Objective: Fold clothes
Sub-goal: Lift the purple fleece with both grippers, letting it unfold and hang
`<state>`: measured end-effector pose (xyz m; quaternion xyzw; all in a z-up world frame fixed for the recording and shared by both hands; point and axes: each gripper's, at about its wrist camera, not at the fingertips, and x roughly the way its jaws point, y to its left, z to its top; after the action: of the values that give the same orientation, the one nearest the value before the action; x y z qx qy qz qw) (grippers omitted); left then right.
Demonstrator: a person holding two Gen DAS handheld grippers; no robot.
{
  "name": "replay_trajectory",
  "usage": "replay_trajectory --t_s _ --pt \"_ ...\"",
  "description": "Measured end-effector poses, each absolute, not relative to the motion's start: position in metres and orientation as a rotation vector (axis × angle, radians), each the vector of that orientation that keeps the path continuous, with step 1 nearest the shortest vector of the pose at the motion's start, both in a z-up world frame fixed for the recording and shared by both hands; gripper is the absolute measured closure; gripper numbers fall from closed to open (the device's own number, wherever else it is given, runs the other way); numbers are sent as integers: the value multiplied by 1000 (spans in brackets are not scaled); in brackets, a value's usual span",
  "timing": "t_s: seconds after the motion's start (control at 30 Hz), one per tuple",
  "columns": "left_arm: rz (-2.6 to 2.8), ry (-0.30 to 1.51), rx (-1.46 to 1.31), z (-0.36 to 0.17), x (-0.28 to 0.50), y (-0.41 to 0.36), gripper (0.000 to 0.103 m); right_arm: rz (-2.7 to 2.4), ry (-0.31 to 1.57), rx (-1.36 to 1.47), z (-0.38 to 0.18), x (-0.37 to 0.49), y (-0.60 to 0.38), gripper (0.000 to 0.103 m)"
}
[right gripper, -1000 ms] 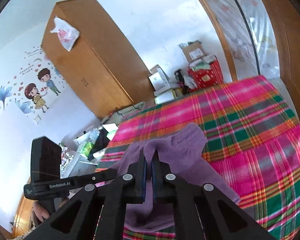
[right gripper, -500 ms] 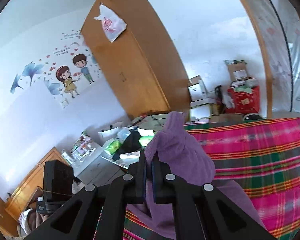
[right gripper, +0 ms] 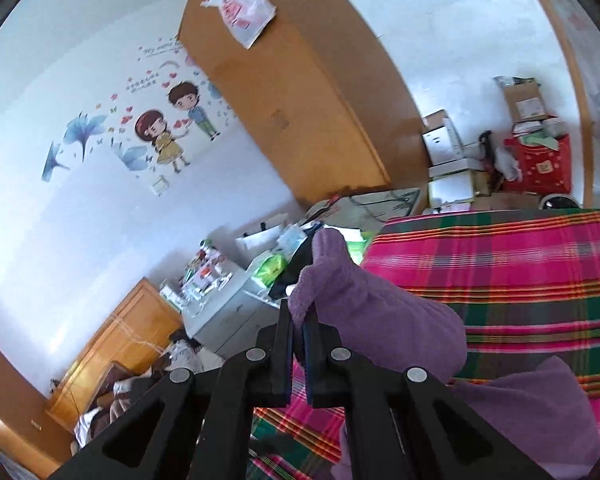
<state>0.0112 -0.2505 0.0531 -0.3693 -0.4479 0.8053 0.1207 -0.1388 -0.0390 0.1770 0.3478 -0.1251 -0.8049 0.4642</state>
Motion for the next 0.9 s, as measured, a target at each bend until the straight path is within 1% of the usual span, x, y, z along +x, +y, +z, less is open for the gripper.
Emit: replay_trajectory --t_s 0.1,0.13,0.2,0.23,0.47,0.6,0.73,0.83,0.9 --pt "2289 -1392 -1057 39 17 -258 88 -1931 -281 869 175 -137 -63 99" --pt "2264 -1431 -1043 34 19 -262 80 -1912 -279 874 173 -137 -70 99" --pt "2225 -1523 -1008 26 25 -273 67 -1880 -272 885 169 -136 -85 99" --pt "2222 -1554 -986 24 29 -278 65 -1865 -265 892 167 -136 -94 99" --pt "2295 -1649 -979 18 54 -309 65 -1704 -272 945 151 -136 -147 99" --pt "2370 -1626 -998 20 61 -311 65 -1657 -232 971 136 -134 -170 99" --pt "2396 -1634 -1021 19 55 -310 65 -1790 -125 1029 109 -149 -176 99" --pt "2408 -1600 -1065 16 50 -303 65 -1775 -137 1110 92 -163 -165 97" --pt "2422 -1570 -1092 18 39 -298 65 -1782 -149 1115 92 -167 -151 96"
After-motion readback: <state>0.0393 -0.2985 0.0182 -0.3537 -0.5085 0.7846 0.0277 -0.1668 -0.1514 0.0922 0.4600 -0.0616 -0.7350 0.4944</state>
